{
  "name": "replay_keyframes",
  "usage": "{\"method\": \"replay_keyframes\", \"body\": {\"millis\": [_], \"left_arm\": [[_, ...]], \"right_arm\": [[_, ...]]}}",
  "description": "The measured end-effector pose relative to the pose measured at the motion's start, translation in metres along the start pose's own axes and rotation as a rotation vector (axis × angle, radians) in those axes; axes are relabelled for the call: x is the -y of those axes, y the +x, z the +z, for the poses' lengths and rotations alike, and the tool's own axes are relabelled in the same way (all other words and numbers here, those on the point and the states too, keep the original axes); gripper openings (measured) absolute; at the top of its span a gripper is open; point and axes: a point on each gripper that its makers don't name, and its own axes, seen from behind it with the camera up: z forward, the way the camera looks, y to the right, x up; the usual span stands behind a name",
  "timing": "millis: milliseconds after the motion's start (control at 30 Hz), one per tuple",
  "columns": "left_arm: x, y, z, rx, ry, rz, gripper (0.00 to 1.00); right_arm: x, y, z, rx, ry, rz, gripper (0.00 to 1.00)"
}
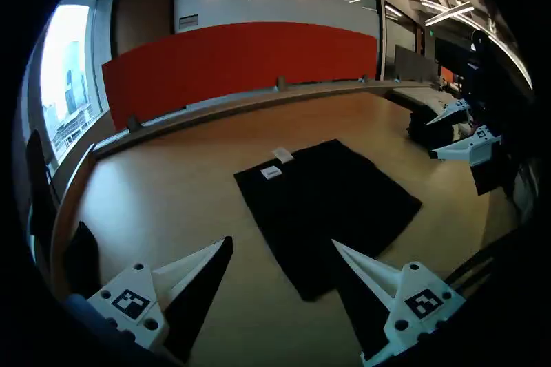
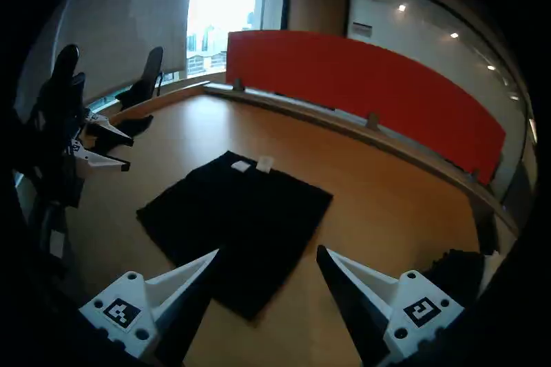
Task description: Fold towel
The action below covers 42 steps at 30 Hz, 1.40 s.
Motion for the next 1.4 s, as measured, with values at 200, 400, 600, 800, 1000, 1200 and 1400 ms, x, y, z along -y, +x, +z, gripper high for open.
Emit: {"method": "replay_keyframes", "body": {"millis": [200,400,600,800,1000,1200,1400], "left_arm": [[-0.010,-0.027,0.014,0.067,-0.027,0.008,0.95],[-0.017,-0.050,0.027,0.125,-0.049,-0.008,0.95],[-0.026,-0.064,0.038,0.166,-0.075,0.001,0.95],[-0.032,-0.075,0.043,0.204,-0.099,0.018,0.95],[-0.042,-0.088,0.045,0.242,-0.129,0.045,0.95],[-0.048,-0.097,0.047,0.277,-0.149,0.056,0.95],[-0.050,-0.102,0.050,0.287,-0.155,0.073,0.95]], "right_arm": [[0.005,-0.031,0.015,0.058,0.016,-0.014,1.00],[0.012,-0.055,0.027,0.103,0.039,-0.033,1.00],[0.018,-0.075,0.035,0.144,0.056,-0.026,1.00],[0.020,-0.094,0.039,0.187,0.073,-0.039,1.00],[0.022,-0.108,0.040,0.223,0.091,-0.052,1.00],[0.024,-0.117,0.039,0.243,0.112,-0.047,1.00],[0.026,-0.119,0.041,0.251,0.123,-0.047,0.99]]}}
